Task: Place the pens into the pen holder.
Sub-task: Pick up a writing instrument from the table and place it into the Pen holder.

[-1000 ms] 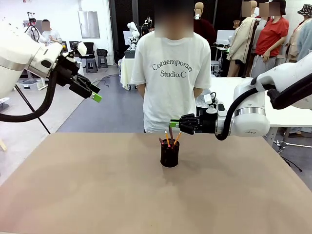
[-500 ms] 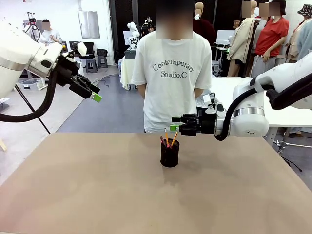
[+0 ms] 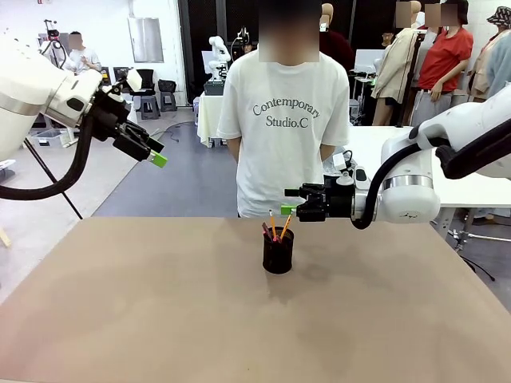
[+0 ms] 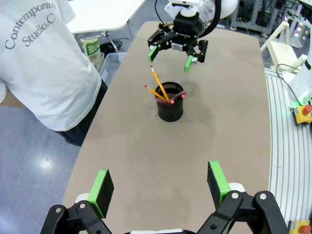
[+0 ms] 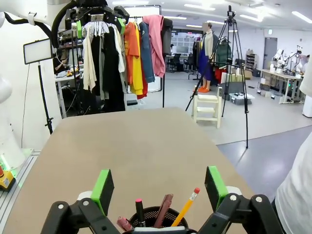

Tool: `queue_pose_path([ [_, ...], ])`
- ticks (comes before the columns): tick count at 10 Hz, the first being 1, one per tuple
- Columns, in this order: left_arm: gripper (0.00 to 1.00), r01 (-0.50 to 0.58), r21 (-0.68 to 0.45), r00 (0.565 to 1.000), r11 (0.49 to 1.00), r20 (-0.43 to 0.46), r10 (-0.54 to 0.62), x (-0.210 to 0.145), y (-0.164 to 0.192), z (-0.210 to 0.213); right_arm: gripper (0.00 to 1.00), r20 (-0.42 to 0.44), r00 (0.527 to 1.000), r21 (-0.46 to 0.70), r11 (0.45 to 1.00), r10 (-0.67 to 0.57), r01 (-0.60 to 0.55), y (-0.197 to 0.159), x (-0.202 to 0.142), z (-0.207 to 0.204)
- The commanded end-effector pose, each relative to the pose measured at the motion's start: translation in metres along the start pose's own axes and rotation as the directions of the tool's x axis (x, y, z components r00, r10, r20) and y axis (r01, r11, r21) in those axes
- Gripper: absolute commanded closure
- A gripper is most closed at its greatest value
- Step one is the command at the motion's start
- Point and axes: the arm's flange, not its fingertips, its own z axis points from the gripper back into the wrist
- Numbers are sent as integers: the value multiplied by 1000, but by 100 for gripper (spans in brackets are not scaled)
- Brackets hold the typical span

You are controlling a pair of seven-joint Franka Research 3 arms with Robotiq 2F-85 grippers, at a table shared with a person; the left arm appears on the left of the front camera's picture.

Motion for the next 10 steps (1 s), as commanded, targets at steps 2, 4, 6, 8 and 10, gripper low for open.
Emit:
queue_pose_path([
  [2,0,-2,5,1000,1000,-2,2,-1,1,2,0,1,1000,0,1000,4,-4,1,0,-1],
  [4,0,-2,5,1000,1000,-2,2,-1,1,2,0,1,1000,0,1000,4,-4,1,0,-1],
  [6,0,-2,5,1000,1000,-2,2,-1,1,2,0,-51,999,41,999,16,-14,6,10,8],
  [8,0,-2,5,1000,1000,-2,2,-1,1,2,0,-124,991,110,993,43,-29,12,42,32],
  [10,0,-2,5,1000,1000,-2,2,-1,1,2,0,-150,981,141,985,120,-99,17,57,51],
])
